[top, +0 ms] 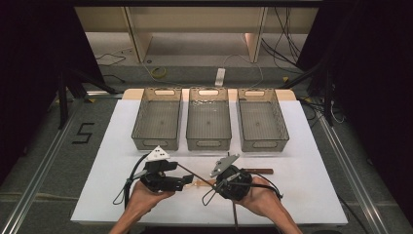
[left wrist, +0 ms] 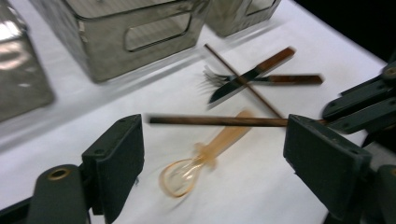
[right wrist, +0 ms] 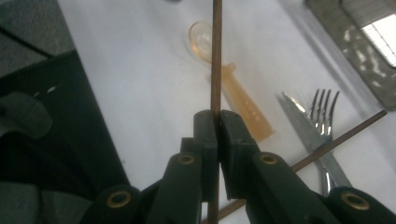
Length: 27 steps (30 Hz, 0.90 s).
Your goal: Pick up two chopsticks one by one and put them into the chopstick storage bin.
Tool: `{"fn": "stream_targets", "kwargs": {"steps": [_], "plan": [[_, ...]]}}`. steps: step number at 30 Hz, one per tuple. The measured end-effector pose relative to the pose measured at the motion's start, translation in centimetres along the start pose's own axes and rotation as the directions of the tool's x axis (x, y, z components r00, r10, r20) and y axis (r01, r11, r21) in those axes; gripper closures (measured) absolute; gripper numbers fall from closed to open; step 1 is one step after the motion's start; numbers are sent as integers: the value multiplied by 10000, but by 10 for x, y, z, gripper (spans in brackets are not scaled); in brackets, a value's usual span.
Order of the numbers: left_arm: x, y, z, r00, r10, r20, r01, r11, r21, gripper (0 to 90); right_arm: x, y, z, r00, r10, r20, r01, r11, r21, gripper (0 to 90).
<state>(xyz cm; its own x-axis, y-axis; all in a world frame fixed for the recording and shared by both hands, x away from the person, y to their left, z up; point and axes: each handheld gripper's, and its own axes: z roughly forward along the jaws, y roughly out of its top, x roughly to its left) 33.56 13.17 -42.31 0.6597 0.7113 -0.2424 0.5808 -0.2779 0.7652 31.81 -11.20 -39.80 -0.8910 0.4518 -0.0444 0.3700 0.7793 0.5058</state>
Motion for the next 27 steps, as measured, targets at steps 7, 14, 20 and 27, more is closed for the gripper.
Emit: {"fn": "stream_targets", "kwargs": {"steps": [7, 14, 20, 27], "plan": [[-5, 3, -1, 9820, 1785, 613, -1851, 9742, 1293, 197, 5, -2, 8, 9977, -529, -420, 562, 9952, 801, 863], [-25, -3, 14, 9297, 3376, 1471, -3655, 8947, 2566, 203, 11, -2, 16, 9893, -1168, -871, 1262, 9857, 1118, 863], [-33, -6, 23, 8967, 4109, 1648, -4426, 8379, 3195, 258, 15, -1, 16, 9832, -1529, -994, 1639, 9798, 1144, 863], [-42, -8, 24, 8690, 4409, 2246, -4928, 8114, 3142, 382, 20, -1, 19, 9745, -1903, -1192, 2047, 9710, 1233, 863]]}}
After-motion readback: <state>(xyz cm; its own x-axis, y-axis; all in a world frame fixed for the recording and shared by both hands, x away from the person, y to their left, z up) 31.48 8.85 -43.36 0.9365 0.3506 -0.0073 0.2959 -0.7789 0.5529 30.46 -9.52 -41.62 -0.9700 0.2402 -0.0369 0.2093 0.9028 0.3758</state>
